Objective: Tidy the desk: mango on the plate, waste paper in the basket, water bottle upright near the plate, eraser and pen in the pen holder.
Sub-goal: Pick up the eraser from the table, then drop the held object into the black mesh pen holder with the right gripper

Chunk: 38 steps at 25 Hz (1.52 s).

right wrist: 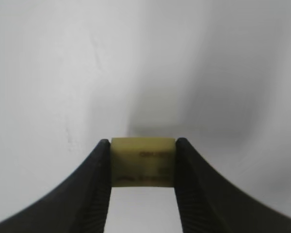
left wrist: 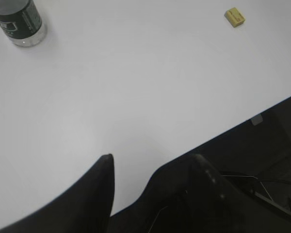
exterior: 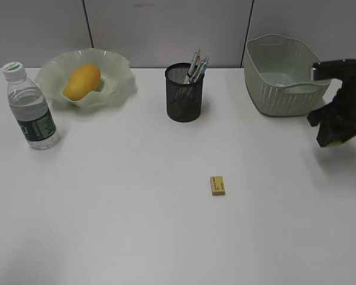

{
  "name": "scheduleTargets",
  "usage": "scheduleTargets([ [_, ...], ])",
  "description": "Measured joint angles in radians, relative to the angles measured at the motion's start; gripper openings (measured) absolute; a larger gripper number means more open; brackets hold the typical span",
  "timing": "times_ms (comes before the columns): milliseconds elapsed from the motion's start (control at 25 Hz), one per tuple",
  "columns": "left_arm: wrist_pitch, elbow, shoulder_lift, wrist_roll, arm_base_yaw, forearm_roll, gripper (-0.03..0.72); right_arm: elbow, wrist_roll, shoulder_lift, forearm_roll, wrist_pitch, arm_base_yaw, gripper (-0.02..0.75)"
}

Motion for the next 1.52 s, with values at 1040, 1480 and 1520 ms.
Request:
scheduleTargets([
  [1040, -0.012, 0.0, 0.0, 0.0, 0.0, 0.004, 0.375, -0.742, 0.126, 0.129, 0.061, 0.102, 0.432, 0.314],
  [1480, -0.022, 0.0, 0.0, 0.0, 0.0, 0.003, 0.374, -0.761, 0.128, 0.251, 0.074, 0.012, 0.457, 0.314],
  [1520, -0.022, 0.0, 0.0, 0.0, 0.0, 0.003, 0.374, -0.762, 0.129, 0.262, 0.064, 0.01, 0.457, 0.314],
])
